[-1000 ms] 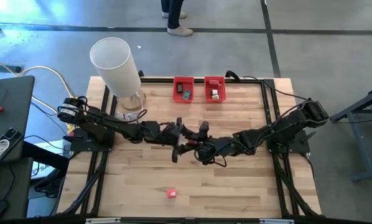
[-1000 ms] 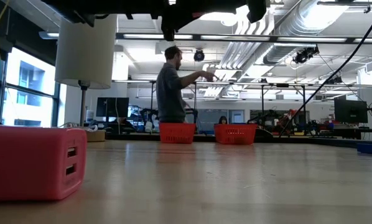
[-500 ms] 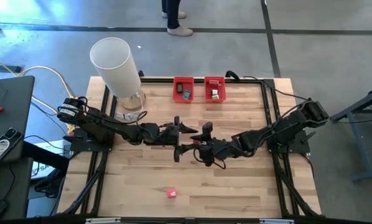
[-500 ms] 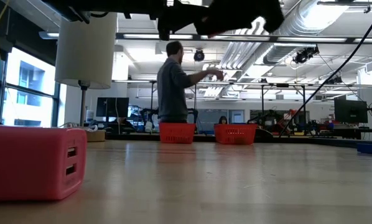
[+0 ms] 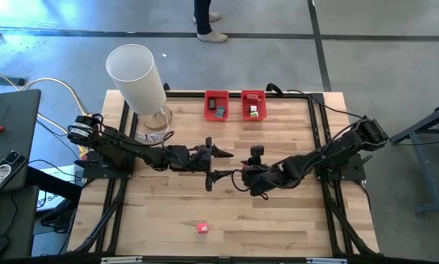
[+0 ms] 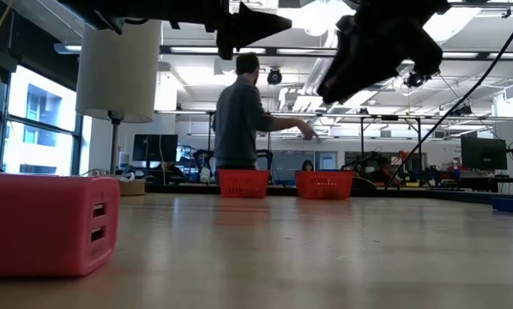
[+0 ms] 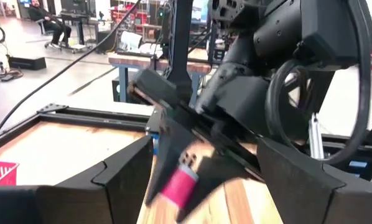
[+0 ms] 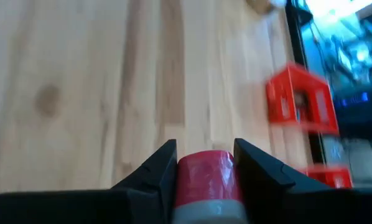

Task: Pick & Place Office items
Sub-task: Put the pink white charger adapter into the right red bin

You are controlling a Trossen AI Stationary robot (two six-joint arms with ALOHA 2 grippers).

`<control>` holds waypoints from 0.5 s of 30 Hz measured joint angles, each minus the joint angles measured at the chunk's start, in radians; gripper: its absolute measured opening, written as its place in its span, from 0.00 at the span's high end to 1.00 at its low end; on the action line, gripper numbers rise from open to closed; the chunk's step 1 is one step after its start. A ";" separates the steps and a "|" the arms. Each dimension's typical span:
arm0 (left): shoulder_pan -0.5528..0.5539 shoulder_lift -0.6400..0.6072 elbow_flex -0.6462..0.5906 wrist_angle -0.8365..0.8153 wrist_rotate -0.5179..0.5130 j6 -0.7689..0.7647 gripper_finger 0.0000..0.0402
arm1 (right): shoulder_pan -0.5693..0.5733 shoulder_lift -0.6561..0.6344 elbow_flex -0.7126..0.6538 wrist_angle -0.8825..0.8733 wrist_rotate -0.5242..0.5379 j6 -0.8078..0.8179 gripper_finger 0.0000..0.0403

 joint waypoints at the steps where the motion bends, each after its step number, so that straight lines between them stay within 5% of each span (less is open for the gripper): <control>1: 0.000 0.000 0.000 -0.008 0.000 0.000 0.30 | 0.000 0.000 0.000 -0.029 0.014 0.030 0.70; 15: 0.000 0.000 0.000 -0.125 0.038 -0.016 0.30 | -0.100 -0.001 0.000 -0.517 0.133 0.515 0.70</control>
